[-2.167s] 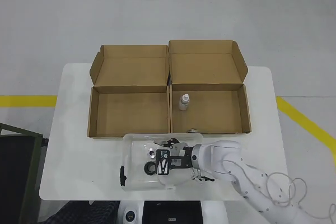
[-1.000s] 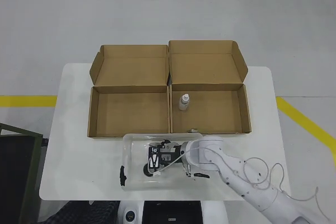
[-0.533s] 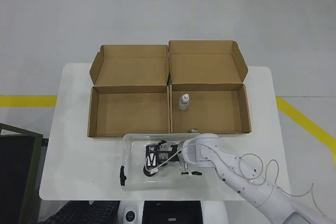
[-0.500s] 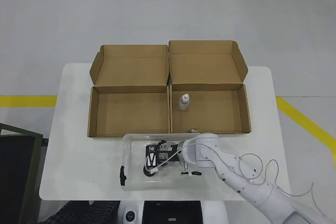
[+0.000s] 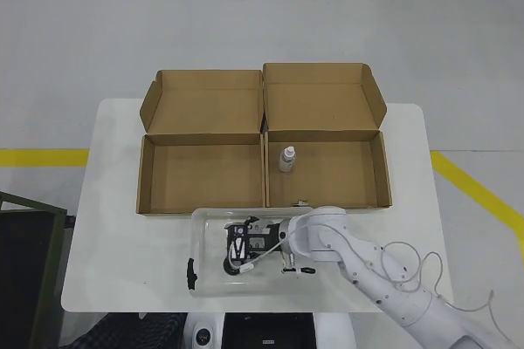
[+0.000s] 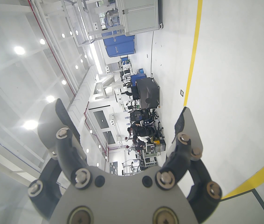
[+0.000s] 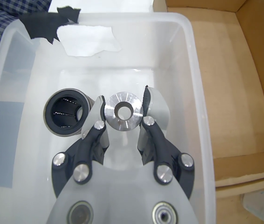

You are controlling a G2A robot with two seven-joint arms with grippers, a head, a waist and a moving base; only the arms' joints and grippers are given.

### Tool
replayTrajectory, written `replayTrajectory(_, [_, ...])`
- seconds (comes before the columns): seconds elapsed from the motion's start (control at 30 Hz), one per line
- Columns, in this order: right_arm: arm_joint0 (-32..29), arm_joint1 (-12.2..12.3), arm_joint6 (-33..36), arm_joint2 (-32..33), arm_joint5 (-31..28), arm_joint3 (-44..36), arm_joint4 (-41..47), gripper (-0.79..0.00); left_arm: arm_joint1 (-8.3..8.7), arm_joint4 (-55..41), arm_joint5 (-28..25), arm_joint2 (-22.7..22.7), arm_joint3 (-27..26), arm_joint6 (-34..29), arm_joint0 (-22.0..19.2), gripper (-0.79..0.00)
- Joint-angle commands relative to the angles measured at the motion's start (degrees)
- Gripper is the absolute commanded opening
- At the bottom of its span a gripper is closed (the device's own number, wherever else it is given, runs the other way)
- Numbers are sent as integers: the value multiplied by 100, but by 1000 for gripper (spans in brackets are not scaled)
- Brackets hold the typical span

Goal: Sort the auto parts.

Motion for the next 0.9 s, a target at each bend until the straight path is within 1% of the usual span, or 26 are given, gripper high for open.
replayTrajectory(0.0, [-68, 31, -62, 109, -20, -113, 36, -785, 0, 0, 0, 0, 0, 0, 0, 0])
replayTrajectory(0.47, [-693, 285, -671, 1092, -243, -1010, 442, -785, 0, 0, 0, 0, 0, 0, 0, 0])
replayTrajectory(0.87, [-1241, 487, -1187, 2080, -386, -1461, 762, -785, 0, 0, 0, 0, 0, 0, 0, 0])
